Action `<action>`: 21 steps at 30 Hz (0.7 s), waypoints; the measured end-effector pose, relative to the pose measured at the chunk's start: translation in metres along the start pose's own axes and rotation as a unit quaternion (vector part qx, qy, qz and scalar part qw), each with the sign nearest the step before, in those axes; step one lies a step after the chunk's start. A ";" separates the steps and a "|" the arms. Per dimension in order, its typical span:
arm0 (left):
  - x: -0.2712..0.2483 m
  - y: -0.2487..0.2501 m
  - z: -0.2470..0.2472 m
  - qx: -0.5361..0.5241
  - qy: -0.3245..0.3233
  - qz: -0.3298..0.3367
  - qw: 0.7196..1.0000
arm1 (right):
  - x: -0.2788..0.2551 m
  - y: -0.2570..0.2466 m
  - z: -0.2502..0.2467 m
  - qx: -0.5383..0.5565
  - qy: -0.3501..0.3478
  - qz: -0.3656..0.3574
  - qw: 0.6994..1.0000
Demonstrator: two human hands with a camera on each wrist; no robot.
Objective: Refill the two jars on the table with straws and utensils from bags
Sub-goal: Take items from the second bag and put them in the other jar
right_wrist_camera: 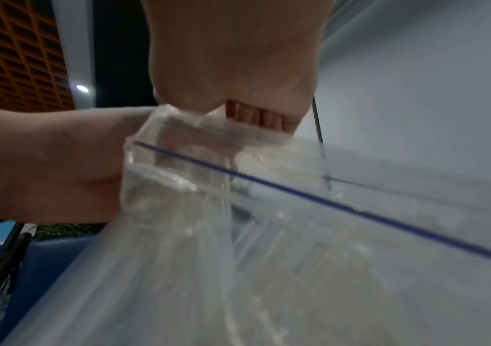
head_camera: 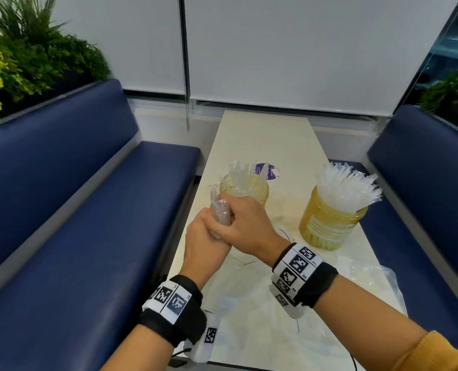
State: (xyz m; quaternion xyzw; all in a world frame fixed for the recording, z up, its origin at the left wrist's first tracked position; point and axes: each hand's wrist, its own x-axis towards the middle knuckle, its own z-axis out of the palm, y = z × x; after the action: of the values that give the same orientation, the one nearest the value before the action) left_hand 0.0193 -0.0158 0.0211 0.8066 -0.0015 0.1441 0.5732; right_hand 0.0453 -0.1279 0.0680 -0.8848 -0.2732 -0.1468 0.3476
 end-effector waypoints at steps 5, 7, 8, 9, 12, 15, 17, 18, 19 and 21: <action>-0.003 0.002 -0.006 -0.064 -0.020 0.005 0.998 | 0.006 0.004 0.004 -0.025 0.018 -0.032 0.999; -0.004 0.000 -0.006 -0.066 -0.029 0.005 0.997 | 0.010 0.002 -0.001 -0.051 0.017 -0.041 0.998; -0.004 -0.001 -0.007 -0.058 -0.030 0.004 0.998 | 0.013 0.000 -0.005 -0.056 0.020 -0.043 0.997; -0.004 -0.001 -0.007 -0.044 -0.032 0.008 0.998 | 0.017 -0.001 -0.009 -0.057 0.025 -0.044 0.997; -0.005 -0.002 -0.008 0.008 -0.038 0.019 0.999 | 0.029 -0.009 -0.024 -0.044 0.026 -0.047 0.998; -0.006 -0.001 -0.009 0.032 -0.019 0.031 0.999 | 0.042 -0.016 -0.040 -0.035 0.038 -0.057 0.997; -0.006 -0.002 -0.010 0.028 -0.021 0.041 0.999 | 0.053 -0.021 -0.054 -0.027 0.057 -0.070 0.996; -0.005 -0.002 -0.011 0.026 -0.026 0.040 0.999 | 0.058 -0.026 -0.062 -0.025 0.062 -0.076 0.995; -0.004 -0.003 -0.011 0.023 -0.029 0.037 0.999 | 0.063 -0.030 -0.069 -0.025 0.067 -0.082 0.994; -0.004 -0.005 -0.012 0.018 -0.032 0.028 0.999 | 0.074 -0.037 -0.085 -0.026 0.086 -0.095 0.991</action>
State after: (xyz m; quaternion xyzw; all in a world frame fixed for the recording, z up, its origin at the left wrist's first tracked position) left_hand 0.0139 -0.0035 0.0195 0.8209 -0.0400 0.1344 0.5536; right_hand 0.0775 -0.1364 0.1813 -0.8477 -0.3213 -0.2618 0.3311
